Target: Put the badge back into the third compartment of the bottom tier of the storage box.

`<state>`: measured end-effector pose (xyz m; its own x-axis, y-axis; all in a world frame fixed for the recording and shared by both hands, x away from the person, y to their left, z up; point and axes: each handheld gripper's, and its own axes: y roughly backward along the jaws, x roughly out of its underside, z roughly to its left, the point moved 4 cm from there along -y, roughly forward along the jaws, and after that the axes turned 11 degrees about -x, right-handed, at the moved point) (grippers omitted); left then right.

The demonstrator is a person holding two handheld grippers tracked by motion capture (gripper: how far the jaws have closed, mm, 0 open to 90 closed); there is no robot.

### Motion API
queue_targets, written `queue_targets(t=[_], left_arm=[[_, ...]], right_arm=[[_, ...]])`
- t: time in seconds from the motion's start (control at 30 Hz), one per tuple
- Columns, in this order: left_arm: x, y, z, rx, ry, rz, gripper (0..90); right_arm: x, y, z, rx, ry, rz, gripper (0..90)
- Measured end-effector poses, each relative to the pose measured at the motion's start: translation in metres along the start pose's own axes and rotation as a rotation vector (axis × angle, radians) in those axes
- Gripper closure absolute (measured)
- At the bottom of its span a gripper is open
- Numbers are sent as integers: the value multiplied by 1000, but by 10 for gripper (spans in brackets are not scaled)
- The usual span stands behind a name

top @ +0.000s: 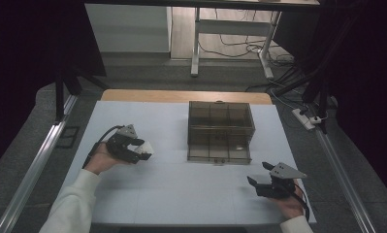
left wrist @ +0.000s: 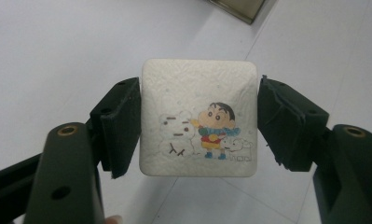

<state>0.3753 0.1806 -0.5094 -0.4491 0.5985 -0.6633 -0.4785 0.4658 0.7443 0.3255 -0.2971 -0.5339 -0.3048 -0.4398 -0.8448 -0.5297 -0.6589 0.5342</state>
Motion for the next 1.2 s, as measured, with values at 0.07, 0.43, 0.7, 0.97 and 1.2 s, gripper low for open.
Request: queue_targets(t=[0.07, 0.43, 0.7, 0.97, 1.2], left_arm=[[-1, 0, -1, -3, 3, -7, 331], [-15, 5, -12, -7, 11, -72, 331], [-26, 8, -21, -18, 7, -99, 331], [-37, 9, -29, 15, 44, -123, 331], [-47, 9, -35, 2, 41, -133, 331]], right_arm=[[0, 0, 0, -2, 5, -2, 195], [0, -1, 0, -8, 2, -4, 195], [0, -1, 0, -14, -4, -9, 196], [0, -1, 0, -12, -2, -8, 196], [-1, 0, 1, -10, 0, -9, 196]])
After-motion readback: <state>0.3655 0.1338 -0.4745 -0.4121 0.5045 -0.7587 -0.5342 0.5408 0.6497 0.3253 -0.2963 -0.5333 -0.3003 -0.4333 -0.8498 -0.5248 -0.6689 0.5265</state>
